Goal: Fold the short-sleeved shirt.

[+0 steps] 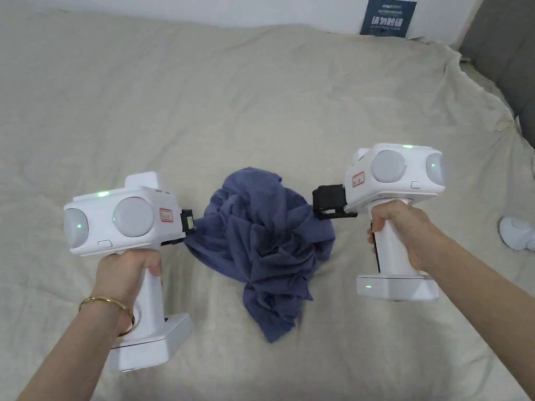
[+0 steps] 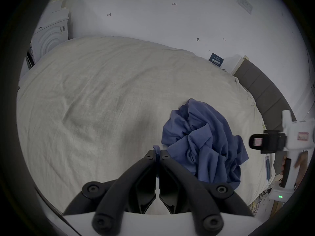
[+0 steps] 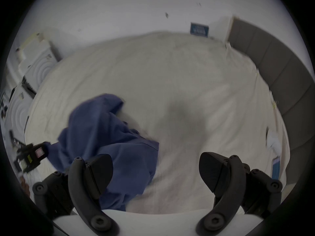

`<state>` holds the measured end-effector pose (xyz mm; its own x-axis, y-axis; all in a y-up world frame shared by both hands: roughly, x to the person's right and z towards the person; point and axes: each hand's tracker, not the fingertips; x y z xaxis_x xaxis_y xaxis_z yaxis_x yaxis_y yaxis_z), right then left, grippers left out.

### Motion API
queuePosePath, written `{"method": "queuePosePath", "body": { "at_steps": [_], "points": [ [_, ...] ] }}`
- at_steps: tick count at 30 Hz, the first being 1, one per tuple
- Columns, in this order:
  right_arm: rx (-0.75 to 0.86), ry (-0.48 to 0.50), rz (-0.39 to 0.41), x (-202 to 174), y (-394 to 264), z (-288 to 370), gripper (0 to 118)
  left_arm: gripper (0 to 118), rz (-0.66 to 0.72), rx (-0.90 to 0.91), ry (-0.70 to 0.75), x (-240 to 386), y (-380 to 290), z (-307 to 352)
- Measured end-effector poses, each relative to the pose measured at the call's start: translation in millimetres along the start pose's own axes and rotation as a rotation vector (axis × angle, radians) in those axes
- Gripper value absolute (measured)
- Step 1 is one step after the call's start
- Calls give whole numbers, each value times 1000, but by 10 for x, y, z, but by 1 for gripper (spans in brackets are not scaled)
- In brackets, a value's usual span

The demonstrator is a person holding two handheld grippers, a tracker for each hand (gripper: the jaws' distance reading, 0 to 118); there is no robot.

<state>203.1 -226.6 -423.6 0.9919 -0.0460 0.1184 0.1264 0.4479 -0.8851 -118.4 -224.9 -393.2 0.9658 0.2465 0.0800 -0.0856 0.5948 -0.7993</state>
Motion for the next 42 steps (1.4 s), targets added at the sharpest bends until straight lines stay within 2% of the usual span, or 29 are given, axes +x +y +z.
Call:
{"method": "queuePosePath", "body": {
  "at_steps": [3,7,9,13,17,22,25,27,30,32,37,42],
  "points": [
    [-42,25,-84,31,12,-250,100,0,-11,-7,3,-23,-24,-35],
    [-23,48,-125,-8,24,-395,91,0,-18,-20,4,-44,-49,-89],
    [-33,60,-123,-46,36,-462,73,0,-23,-26,6,-64,-65,-122],
    [-49,72,-132,-63,3,-516,9,0,-5,-46,6,-121,-75,-170],
    [-45,75,-139,5,7,-393,6,0,5,-56,6,-147,-66,-162],
    [72,108,-75,208,-5,129,6,0,48,-13,-44,-187,58,39],
    [123,157,-120,498,-18,568,6,0,37,33,-44,-237,171,240],
    [150,190,-113,705,-17,863,6,0,35,71,-25,-302,255,400],
    [220,109,-58,958,-50,1298,6,0,67,134,-6,-457,385,663],
    [242,91,-49,1126,-90,1541,6,0,65,178,29,-553,456,844],
    [299,43,-72,1496,-264,2075,6,0,109,262,53,-781,600,1325],
    [392,28,-106,1682,-329,2612,6,0,109,355,80,-876,850,1770]
  ]
}}
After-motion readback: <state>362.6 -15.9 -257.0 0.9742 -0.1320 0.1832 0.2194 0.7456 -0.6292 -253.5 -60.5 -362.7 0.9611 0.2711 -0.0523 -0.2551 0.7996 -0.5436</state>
